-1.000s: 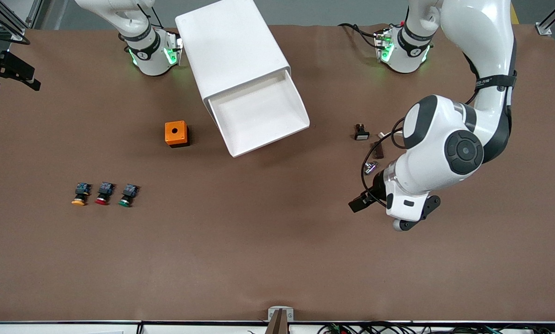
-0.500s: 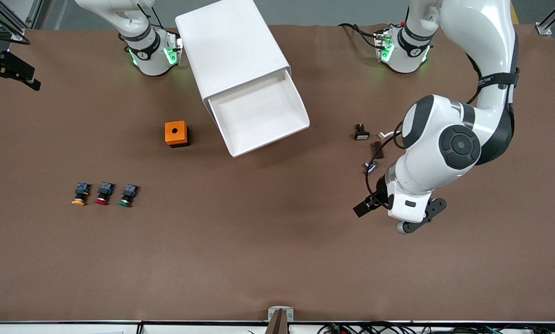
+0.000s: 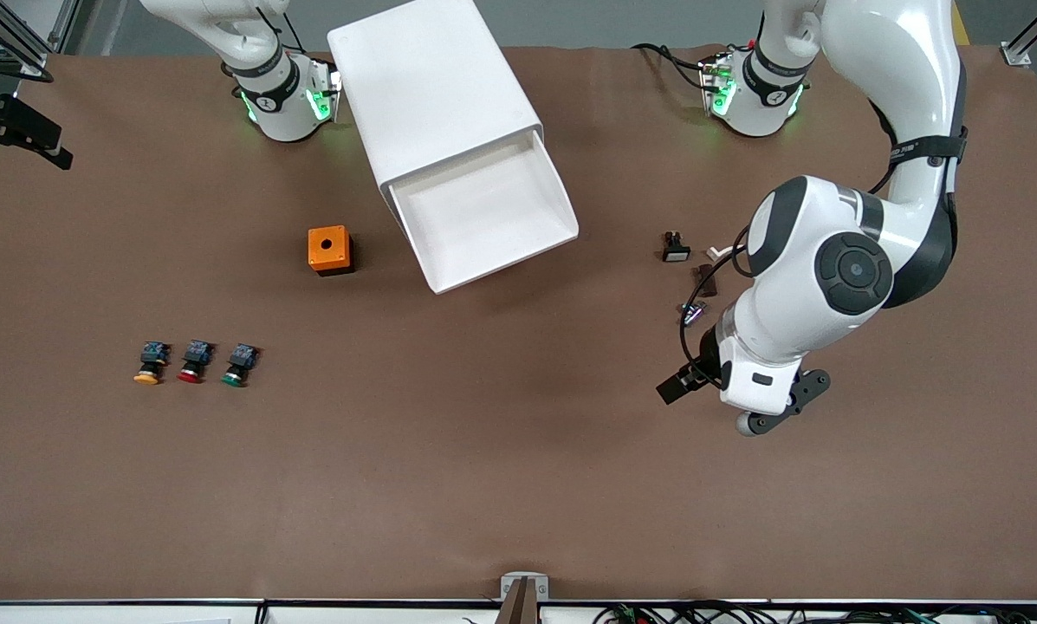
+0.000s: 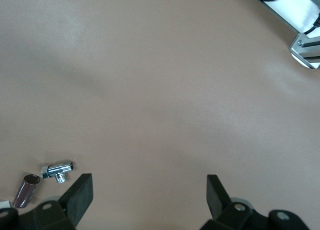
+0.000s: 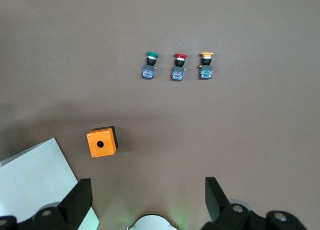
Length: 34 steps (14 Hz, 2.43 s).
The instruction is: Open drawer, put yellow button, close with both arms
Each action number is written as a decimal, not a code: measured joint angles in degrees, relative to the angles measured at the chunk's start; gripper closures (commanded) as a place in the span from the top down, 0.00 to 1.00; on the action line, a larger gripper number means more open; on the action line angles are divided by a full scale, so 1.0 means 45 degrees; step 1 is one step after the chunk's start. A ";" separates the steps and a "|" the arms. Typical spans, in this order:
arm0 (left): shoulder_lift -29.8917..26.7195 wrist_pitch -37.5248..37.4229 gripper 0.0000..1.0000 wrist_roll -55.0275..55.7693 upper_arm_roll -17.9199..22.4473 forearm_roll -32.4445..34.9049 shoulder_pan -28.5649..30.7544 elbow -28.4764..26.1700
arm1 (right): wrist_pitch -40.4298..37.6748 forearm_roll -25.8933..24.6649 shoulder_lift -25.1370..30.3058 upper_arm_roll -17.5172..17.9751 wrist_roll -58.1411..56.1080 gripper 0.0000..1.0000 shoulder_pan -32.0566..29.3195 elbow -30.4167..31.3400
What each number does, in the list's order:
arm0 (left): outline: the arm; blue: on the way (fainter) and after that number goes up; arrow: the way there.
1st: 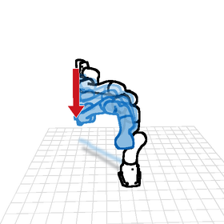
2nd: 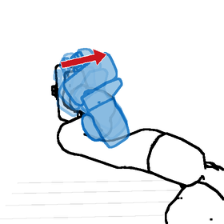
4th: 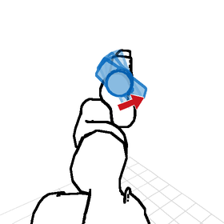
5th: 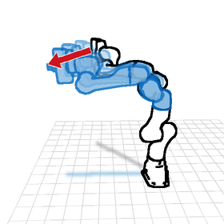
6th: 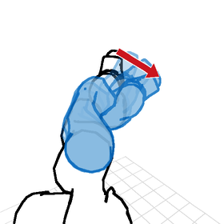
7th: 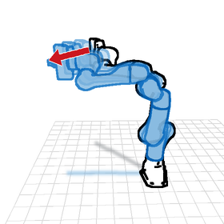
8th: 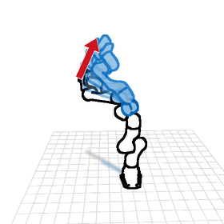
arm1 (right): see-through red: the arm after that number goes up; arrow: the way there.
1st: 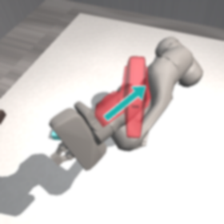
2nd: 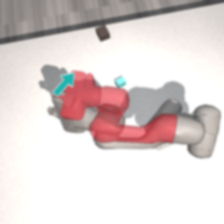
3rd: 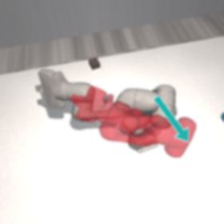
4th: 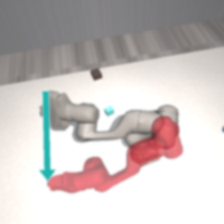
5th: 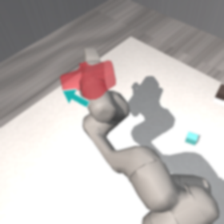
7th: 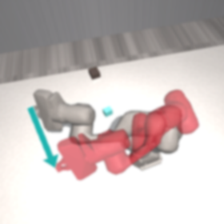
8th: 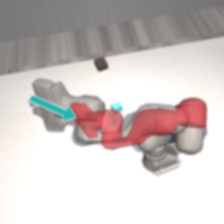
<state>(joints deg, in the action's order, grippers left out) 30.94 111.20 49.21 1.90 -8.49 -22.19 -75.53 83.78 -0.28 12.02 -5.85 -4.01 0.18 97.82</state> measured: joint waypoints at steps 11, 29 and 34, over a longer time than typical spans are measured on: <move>-0.0003 -0.0001 1.00 0.0000 -0.0020 0.0000 -0.0056 -0.0041 | 0.2475 -0.0035 -0.4082 -0.0107 -0.0899 1.00 -0.1886 -0.0543; -0.0003 -0.0001 1.00 0.0000 -0.0027 0.0001 -0.0064 -0.0107 | 1.5066 -0.0035 -0.7708 0.0009 -0.1610 1.00 -0.2788 0.5590; -0.0003 -0.0001 1.00 0.0000 -0.0026 0.0001 -0.0041 -0.0114 | 1.5274 -0.0034 -0.8616 0.0036 -0.1614 1.00 -0.2789 0.5124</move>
<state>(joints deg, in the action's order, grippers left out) 30.93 111.19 49.21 1.78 -8.48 -22.37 -76.04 152.52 -0.43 -26.75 -5.69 -11.27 -12.37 120.88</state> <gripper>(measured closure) 0.000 0.000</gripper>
